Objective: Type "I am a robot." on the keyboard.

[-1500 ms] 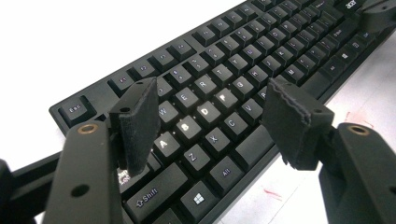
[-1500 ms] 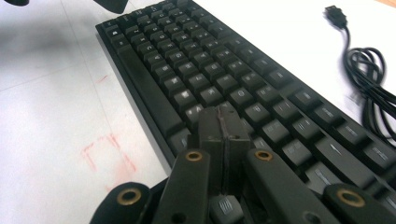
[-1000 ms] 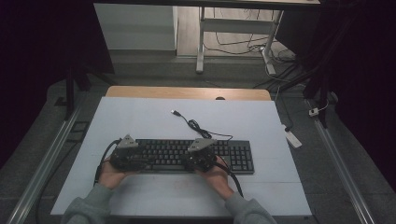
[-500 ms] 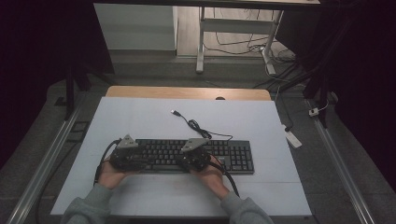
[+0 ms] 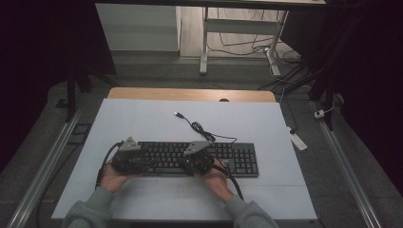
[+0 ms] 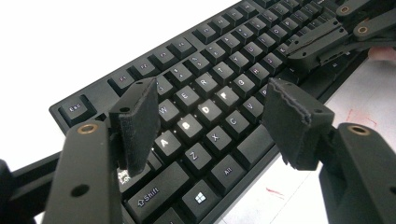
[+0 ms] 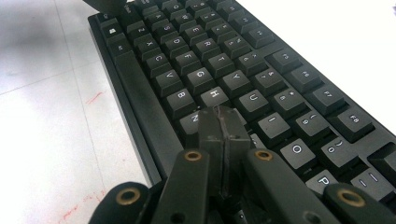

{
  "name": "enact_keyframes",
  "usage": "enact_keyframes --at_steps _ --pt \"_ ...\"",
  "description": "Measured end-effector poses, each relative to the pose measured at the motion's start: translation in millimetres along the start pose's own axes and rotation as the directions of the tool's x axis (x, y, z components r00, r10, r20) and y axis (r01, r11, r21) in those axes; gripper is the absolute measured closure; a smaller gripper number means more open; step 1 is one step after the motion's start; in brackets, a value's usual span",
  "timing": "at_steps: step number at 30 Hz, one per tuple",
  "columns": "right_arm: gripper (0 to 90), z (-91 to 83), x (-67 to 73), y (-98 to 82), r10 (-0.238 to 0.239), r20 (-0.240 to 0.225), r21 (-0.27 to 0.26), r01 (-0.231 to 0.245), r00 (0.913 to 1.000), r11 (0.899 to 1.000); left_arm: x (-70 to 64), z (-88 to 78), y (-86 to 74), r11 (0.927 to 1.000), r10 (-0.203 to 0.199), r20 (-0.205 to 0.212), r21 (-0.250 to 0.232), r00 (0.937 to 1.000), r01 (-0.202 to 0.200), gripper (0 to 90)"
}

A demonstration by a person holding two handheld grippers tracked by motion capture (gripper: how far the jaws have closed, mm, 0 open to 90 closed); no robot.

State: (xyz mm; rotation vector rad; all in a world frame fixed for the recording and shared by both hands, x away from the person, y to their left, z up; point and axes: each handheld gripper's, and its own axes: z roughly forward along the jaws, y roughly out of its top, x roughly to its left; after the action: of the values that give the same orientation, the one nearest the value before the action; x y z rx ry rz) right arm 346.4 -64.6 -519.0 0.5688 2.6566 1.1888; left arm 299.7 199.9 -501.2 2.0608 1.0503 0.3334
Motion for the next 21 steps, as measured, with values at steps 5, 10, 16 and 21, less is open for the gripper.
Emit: enact_keyframes --at_steps 5,10,16,21 --pt "89.8 0.1 0.2 -0.1 -0.003 0.002 0.003 0.003 1.0000 1.000 -0.1 0.3 0.1 1.0000 0.004 0.000 0.003 1.0000 -0.004 36.1" --pt "89.9 2.3 0.6 -1.3 0.001 0.002 0.011 -0.001 1.0000 1.000 -0.3 0.7 0.1 1.0000 0.006 -0.001 0.005 1.0000 -0.006 36.1" --pt "90.0 -2.2 0.5 -0.2 0.003 0.005 -0.019 -0.003 1.0000 1.000 0.0 0.3 0.1 1.0000 0.004 -0.001 0.001 1.0000 -0.004 36.0" --pt "89.9 -16.8 -2.1 -1.0 0.016 0.017 -0.065 -0.015 0.9997 0.998 0.5 -0.2 0.0 1.0000 0.003 -0.002 -0.001 1.0000 -0.003 36.0"
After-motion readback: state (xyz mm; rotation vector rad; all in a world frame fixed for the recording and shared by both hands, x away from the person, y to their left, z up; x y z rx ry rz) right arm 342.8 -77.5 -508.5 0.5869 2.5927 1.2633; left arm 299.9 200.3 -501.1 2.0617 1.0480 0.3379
